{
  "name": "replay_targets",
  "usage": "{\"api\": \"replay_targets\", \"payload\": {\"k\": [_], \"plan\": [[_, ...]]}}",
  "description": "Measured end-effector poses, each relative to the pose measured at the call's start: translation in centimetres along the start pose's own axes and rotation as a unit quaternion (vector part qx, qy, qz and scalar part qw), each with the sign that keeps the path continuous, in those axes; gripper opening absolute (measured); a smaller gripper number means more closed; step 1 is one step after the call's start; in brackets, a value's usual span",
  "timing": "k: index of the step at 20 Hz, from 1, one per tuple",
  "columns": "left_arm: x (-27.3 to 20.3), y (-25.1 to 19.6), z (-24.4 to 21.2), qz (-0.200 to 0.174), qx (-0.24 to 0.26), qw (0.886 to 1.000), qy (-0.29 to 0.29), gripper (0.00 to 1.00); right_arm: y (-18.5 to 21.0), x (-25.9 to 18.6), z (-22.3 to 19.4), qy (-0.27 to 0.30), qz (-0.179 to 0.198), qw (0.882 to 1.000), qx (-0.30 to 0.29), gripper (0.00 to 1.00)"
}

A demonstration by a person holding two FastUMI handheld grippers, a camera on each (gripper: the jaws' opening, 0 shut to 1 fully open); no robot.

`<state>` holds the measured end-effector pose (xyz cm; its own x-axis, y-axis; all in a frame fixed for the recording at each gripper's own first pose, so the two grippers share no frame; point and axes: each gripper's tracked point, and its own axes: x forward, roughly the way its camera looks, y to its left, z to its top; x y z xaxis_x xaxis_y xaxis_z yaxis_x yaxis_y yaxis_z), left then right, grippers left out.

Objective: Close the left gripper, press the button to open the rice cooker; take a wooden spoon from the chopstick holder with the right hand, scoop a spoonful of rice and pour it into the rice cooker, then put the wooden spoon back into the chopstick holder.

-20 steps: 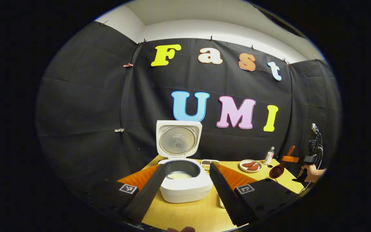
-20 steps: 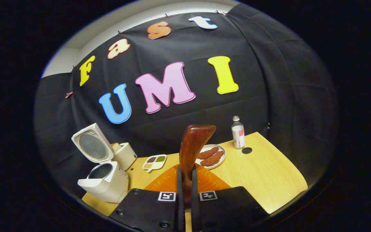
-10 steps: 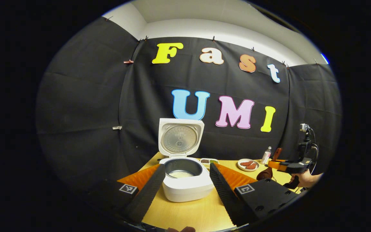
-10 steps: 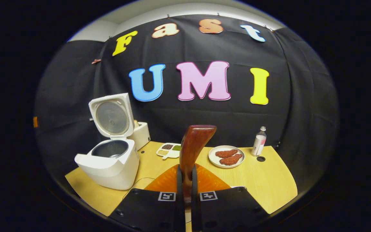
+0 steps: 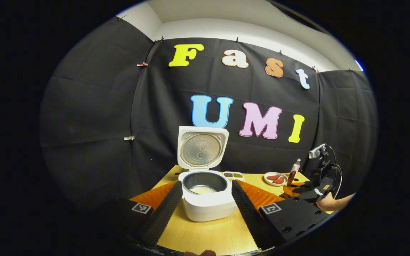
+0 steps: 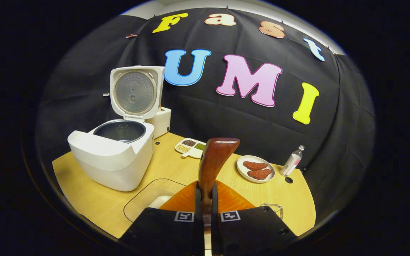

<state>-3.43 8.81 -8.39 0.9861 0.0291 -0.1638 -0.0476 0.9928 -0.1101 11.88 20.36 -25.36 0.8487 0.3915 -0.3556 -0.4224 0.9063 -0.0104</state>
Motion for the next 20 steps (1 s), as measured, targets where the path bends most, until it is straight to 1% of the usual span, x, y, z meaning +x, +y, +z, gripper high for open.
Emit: {"api": "replay_targets", "payload": {"k": [3, 6, 8, 10, 12, 14, 16, 17, 18, 19, 20], "plan": [[-0.3, 1.0, -0.4, 0.010, -0.002, 1.000, 0.004, 0.95, -0.1, 1.4, -1.7, 0.020, -0.023, 0.999, -0.029, 0.12], [-0.7, 2.1, -0.9, 0.024, -0.001, 1.000, 0.010, 0.95, 0.2, 2.7, -3.5, 0.039, -0.039, 0.997, -0.048, 0.12], [-1.0, 2.6, -1.1, 0.033, -0.004, 0.999, 0.011, 0.95, 0.0, 3.2, -4.9, 0.057, -0.057, 0.995, -0.061, 0.12], [-1.2, 3.3, -1.5, 0.043, -0.003, 0.999, 0.014, 0.95, 0.6, 3.5, -5.3, 0.063, -0.060, 0.995, -0.044, 0.12], [-1.4, 3.8, -1.6, 0.052, -0.005, 0.999, 0.015, 0.95, 2.0, 3.9, -5.3, 0.069, -0.046, 0.997, -0.001, 0.12], [-1.6, 4.0, -1.5, 0.057, -0.007, 0.998, 0.016, 0.95, 3.3, 3.9, -5.3, 0.076, -0.031, 0.995, 0.064, 0.12], [-1.7, 3.9, -1.5, 0.060, -0.004, 0.998, 0.015, 0.95, 3.9, 3.9, -5.4, 0.082, -0.023, 0.985, 0.147, 0.12], [-1.7, 3.9, -1.4, 0.062, -0.003, 0.998, 0.015, 0.95, 3.6, 4.1, -5.4, 0.086, -0.022, 0.977, 0.195, 0.12], [-1.8, 4.0, -1.3, 0.064, -0.003, 0.998, 0.013, 0.95, 3.2, 4.1, -5.6, 0.091, -0.022, 0.965, 0.245, 0.12], [-1.7, 4.0, -1.0, 0.064, -0.003, 0.998, 0.011, 0.95, 2.7, 4.2, -5.8, 0.092, -0.018, 0.950, 0.296, 0.12], [-1.7, 3.9, -1.0, 0.063, -0.004, 0.998, 0.010, 0.95, 2.0, 4.1, -5.7, 0.090, -0.011, 0.933, 0.349, 0.12]]}}
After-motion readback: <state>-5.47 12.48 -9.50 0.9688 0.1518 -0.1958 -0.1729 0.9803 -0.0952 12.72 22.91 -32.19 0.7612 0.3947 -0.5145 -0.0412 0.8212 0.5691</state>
